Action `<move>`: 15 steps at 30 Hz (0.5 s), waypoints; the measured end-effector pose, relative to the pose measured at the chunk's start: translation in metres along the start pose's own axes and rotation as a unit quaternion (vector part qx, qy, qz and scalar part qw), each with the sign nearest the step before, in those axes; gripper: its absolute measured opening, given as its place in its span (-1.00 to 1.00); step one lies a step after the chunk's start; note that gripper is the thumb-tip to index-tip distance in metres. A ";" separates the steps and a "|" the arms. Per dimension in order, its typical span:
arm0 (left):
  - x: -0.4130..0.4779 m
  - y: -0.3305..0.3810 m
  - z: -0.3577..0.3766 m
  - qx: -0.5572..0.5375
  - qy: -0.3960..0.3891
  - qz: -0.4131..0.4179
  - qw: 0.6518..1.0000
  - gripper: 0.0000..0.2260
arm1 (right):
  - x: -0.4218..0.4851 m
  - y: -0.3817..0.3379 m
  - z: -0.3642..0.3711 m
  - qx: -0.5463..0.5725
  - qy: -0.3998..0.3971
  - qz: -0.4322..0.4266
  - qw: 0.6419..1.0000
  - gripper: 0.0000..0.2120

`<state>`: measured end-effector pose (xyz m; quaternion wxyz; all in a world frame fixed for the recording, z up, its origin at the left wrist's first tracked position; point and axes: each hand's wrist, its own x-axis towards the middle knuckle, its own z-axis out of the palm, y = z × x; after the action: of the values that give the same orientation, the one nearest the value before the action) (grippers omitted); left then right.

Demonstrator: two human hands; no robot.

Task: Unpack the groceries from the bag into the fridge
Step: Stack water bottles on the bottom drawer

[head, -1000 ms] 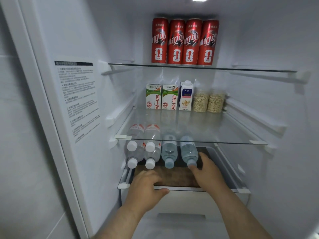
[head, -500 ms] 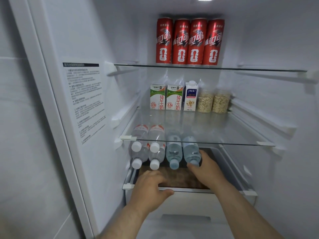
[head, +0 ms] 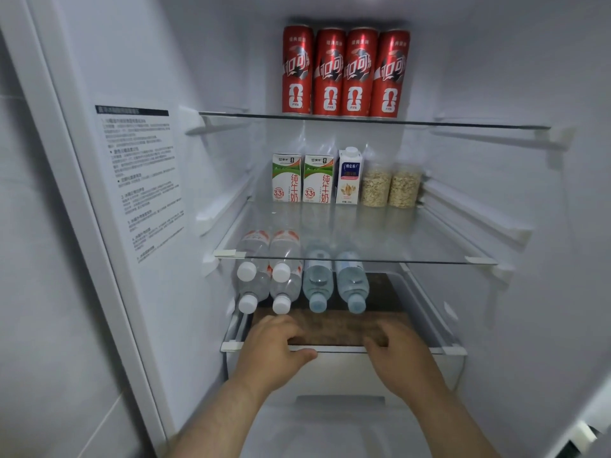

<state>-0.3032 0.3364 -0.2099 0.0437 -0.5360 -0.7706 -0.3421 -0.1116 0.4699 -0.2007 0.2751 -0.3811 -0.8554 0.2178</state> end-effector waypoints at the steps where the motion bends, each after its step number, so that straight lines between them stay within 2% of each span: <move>1: 0.000 0.000 0.000 0.002 -0.001 -0.001 1.000 -0.70 | -0.005 0.004 0.002 -0.006 0.005 -0.024 1.000 -0.76; 4: 0.000 0.002 -0.001 0.002 -0.007 -0.010 1.000 -0.72 | -0.014 0.015 0.007 -0.029 0.025 -0.059 0.998 -0.71; 8: -0.002 0.008 -0.003 0.004 -0.012 -0.026 1.000 -0.73 | -0.017 0.015 0.009 -0.014 0.050 -0.064 0.997 -0.75; 11: -0.006 0.015 -0.005 0.019 -0.022 -0.033 0.999 -0.75 | -0.020 0.011 0.005 -0.051 0.025 -0.057 0.997 -0.73; 15: -0.023 0.026 -0.009 0.061 -0.038 0.009 0.997 -0.70 | -0.037 0.005 -0.004 -0.097 -0.028 -0.040 0.994 -0.58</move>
<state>-0.2742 0.3176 -0.2006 0.0500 -0.5515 -0.7865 -0.2735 -0.0860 0.4447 -0.2121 0.2214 -0.3653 -0.8944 0.1326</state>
